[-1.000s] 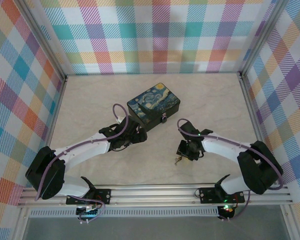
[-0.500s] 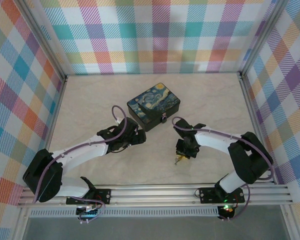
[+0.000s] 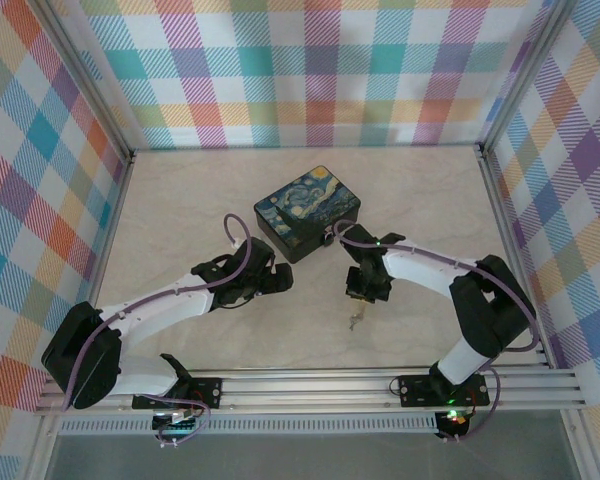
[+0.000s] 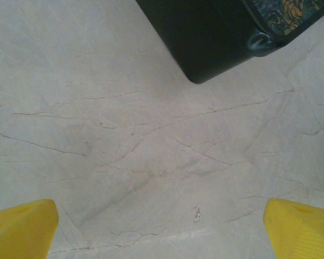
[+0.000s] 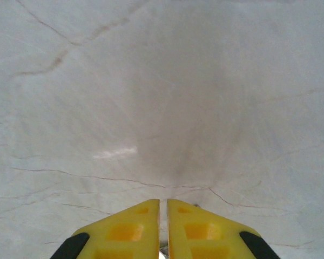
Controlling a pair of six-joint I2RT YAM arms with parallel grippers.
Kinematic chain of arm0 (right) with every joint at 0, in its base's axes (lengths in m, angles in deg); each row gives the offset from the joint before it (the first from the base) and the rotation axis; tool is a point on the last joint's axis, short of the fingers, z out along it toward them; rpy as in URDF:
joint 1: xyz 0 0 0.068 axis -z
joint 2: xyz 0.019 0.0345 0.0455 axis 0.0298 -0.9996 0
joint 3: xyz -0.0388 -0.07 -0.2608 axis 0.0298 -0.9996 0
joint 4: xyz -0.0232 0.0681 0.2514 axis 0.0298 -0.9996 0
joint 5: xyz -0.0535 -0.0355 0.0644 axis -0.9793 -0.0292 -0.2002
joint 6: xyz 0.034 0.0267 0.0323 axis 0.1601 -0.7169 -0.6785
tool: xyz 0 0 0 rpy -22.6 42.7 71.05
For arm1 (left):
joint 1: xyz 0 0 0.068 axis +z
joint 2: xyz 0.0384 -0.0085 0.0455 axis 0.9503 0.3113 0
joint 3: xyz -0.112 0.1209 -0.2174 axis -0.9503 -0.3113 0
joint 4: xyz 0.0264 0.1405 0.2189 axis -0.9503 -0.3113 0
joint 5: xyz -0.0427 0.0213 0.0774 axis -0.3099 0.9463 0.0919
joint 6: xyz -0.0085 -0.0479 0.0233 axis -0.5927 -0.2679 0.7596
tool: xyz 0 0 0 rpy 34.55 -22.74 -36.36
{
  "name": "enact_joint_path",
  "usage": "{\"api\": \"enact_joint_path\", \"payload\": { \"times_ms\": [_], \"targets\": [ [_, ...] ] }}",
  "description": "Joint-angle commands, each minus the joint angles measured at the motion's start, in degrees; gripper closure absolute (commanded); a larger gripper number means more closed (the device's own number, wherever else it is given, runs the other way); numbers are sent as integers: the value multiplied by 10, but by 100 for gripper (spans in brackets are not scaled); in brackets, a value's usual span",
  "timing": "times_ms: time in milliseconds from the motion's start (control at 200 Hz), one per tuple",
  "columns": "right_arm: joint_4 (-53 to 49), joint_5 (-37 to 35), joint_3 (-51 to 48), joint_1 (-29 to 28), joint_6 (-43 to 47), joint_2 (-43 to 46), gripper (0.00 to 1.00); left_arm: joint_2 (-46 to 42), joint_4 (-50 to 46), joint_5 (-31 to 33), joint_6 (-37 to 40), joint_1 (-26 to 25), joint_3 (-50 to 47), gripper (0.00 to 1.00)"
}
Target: Unlock a padlock with a key
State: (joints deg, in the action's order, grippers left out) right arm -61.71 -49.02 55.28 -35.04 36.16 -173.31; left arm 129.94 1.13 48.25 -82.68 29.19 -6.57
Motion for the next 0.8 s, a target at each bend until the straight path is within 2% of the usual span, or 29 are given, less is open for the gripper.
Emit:
{"api": "enact_joint_path", "payload": {
  "times_ms": [0, 130, 265, 420, 795],
  "targets": [
    [-42, -17, 27, 3, 30, -5, 85, -6, 3, -6, 5, -7, -5, 3],
    [-73, -9, 21, 3, 25, 13, 76, -4, 0, -5, 5, -8, 0, 3],
    [-54, 22, -41, -5, -14, 52, 69, 6, 3, -7, 2, -8, 3, 3],
    [-18, 38, -72, -9, -36, 56, 67, 23, 11, -16, -2, -11, 10, 3],
    [3, 47, -64, -13, -38, 24, 66, 41, 11, -8, -7, -24, 17, 3]
  ]
}}
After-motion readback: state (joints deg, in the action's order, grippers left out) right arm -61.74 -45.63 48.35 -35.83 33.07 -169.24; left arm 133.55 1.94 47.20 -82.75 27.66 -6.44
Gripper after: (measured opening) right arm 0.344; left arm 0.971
